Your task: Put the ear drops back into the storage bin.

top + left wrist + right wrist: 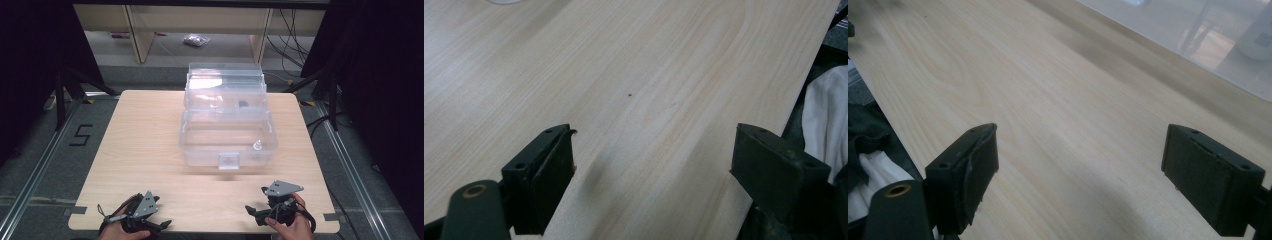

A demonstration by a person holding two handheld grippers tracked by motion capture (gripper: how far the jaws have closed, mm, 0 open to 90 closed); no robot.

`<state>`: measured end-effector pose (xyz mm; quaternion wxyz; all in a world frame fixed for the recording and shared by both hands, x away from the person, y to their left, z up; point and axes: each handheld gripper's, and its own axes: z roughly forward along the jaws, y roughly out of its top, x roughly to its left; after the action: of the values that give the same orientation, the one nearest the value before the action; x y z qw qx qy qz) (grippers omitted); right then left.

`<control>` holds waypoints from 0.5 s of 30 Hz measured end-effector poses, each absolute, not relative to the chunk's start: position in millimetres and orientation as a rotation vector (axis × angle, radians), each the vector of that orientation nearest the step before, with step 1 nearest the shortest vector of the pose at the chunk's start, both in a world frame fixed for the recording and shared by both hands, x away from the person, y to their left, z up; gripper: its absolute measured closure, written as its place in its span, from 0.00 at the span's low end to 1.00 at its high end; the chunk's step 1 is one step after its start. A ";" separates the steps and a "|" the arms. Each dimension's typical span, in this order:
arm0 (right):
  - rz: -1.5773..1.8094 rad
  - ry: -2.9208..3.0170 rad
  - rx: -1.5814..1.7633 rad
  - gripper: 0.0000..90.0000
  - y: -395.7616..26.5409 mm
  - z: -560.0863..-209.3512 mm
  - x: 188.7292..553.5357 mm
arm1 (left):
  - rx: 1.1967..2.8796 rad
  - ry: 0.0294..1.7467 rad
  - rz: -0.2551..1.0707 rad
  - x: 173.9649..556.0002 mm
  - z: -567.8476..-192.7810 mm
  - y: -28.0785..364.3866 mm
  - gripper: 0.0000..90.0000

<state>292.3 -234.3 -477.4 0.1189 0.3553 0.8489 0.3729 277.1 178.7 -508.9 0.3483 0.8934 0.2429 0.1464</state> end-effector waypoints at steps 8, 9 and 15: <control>1.069 2.464 1.103 0.18 -240.8 -480.4 286.8 | 2.318 0.630 0.379 277.1 -509.1 178.8 0.19; 1.069 2.464 1.103 0.18 -240.8 -480.4 286.8 | 2.316 0.631 0.380 277.1 -509.0 178.8 0.19; 1.056 2.469 1.106 0.18 -241.7 -482.2 287.3 | 2.318 0.629 0.379 277.2 -509.0 178.7 0.19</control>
<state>287.3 -241.7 -482.2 0.1184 0.3782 0.8441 0.3611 277.2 178.7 -509.0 0.3474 0.8939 0.2425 0.1462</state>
